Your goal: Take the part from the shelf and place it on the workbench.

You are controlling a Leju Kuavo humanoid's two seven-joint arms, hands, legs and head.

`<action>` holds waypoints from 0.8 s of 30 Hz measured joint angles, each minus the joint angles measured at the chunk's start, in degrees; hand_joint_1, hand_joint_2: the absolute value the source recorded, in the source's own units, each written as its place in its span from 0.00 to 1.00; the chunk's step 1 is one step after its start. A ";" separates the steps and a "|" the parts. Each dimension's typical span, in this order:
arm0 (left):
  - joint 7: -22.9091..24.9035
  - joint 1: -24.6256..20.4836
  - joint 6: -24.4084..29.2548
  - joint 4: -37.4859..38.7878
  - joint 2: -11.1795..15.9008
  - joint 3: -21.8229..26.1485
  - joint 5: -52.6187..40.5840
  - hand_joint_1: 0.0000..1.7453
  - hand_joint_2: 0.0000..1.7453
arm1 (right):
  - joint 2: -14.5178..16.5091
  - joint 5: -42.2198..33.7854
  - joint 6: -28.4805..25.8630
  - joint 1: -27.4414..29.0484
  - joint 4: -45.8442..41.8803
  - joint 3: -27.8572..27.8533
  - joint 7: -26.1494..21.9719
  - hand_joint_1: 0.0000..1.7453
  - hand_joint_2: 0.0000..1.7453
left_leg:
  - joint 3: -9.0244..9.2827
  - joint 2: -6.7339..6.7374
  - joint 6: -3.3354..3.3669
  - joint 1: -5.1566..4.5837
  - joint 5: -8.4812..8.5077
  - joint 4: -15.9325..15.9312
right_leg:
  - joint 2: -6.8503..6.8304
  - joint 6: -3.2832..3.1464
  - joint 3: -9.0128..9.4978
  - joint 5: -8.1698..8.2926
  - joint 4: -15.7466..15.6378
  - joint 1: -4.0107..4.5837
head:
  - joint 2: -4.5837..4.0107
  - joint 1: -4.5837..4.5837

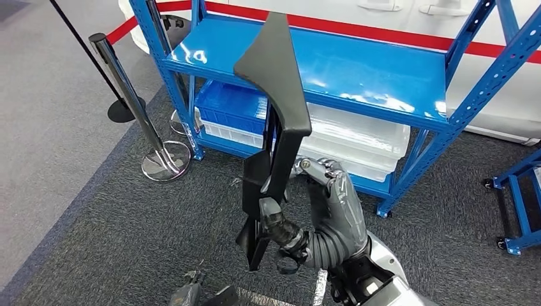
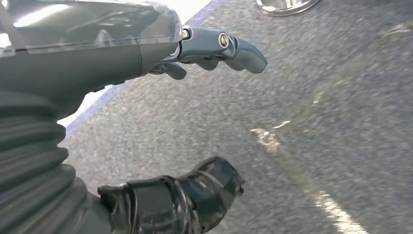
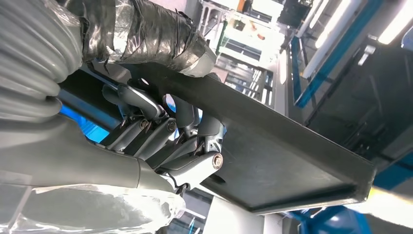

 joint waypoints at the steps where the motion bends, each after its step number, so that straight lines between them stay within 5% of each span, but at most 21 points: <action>1: 0.09 0.02 -0.04 0.00 0.02 -0.01 -0.02 0.00 1.00 | -0.05 0.13 -0.01 0.03 0.00 -0.01 0.09 0.99 1.00 | -0.33 -0.14 0.28 0.11 0.55 -0.05 | 0.14 0.08 -1.10 -2.22 2.88 0.01 | 0.01 0.06; 3: 0.21 0.03 -0.08 0.00 0.03 -0.01 -0.04 0.00 1.00 | -0.13 0.26 -0.02 0.08 -0.01 -0.01 0.34 0.99 1.00 | -1.59 -0.61 0.68 0.07 1.16 0.45 | 0.29 0.26 -3.63 -6.46 10.34 0.02 | 0.00 0.17; 5: 0.25 0.14 -0.15 0.00 -0.04 -0.02 -0.07 0.00 1.00 | -0.17 0.29 -0.02 0.11 -0.01 -0.01 0.52 0.99 1.00 | -2.84 -1.31 0.63 0.14 1.40 1.34 | 0.31 0.48 -3.69 -7.14 13.21 -0.03 | -0.01 0.16; 7: 0.38 0.22 -0.21 0.00 -0.09 -0.03 -0.14 0.00 1.00 | -0.19 0.29 -0.02 0.10 -0.01 -0.01 0.53 0.99 1.00 | -3.87 -2.19 0.43 0.33 1.34 2.54 | 0.79 0.60 -0.02 -4.59 7.96 -0.20 | 0.00 0.17; 9: 0.56 0.10 -0.23 0.00 -0.10 -0.03 -0.24 0.00 1.00 | -0.20 0.28 -0.03 0.12 -0.03 -0.02 0.53 0.99 1.00 | -5.21 -3.11 -0.06 0.41 1.13 4.03 | 3.06 0.50 3.47 -3.20 1.99 -0.48 | 0.01 0.13; 11: 0.68 -0.04 -0.28 0.00 -0.10 -0.05 -0.28 0.00 1.00 | -0.25 0.18 -0.04 0.27 -0.10 -0.04 0.54 0.99 1.00 | -6.55 -3.98 -0.74 0.57 1.30 4.98 | 4.46 0.25 4.06 -3.48 0.50 -0.43 | 0.01 0.10; 13: 0.73 0.11 -0.31 0.01 -0.07 -0.08 -0.28 0.00 1.00 | -0.30 -0.02 -0.02 0.33 -0.15 -0.05 0.52 0.99 1.00 | -7.24 -4.72 -1.40 0.75 1.59 5.16 | 3.37 -0.22 3.91 -3.21 0.27 -0.39 | 0.00 0.14; 15: 0.78 0.28 -0.32 0.02 -0.05 -0.12 -0.25 0.00 1.00 | -0.31 -0.18 0.02 0.28 -0.17 -0.05 0.48 0.99 1.00 | -8.35 -3.33 -2.18 0.69 0.39 7.14 | 1.95 -0.84 4.21 -2.86 -0.32 -0.65 | 0.00 -0.33; 18: 0.82 0.13 -0.33 0.02 -0.12 -0.22 -0.25 0.00 1.00 | -0.31 -0.28 0.03 0.32 -0.20 -0.05 0.44 0.99 1.00 | -12.76 -0.42 -3.31 1.15 -4.00 16.68 | -0.38 -1.21 4.33 -2.69 -0.59 -0.61 | -0.01 -1.04; 20: 0.82 0.19 -0.34 0.02 -0.17 -0.32 -0.25 0.00 1.00 | -0.31 -0.31 0.04 0.38 -0.19 -0.05 0.44 0.99 1.00 | -14.20 -0.01 -3.68 1.49 -4.39 20.01 | -1.84 -1.22 4.33 -2.69 -0.58 -0.54 | -0.01 -1.05; 21: 0.82 0.24 -0.34 0.02 -0.19 -0.36 -0.24 0.00 1.00 | -0.31 -0.32 0.03 0.37 -0.19 -0.05 0.44 0.99 1.00 | -13.35 0.20 -3.74 1.59 -3.09 18.50 | -2.48 -1.21 4.37 -2.70 -0.58 -0.54 | -0.01 -1.04; 24: 0.86 0.06 -0.35 0.02 -0.21 -0.42 -0.25 0.00 1.00 | -0.31 -0.32 0.03 0.24 -0.25 -0.06 0.44 0.99 1.00 | -7.64 2.59 -3.43 1.26 1.44 7.50 | -4.05 -1.01 4.51 -2.70 -0.63 -0.43 | 0.00 -1.06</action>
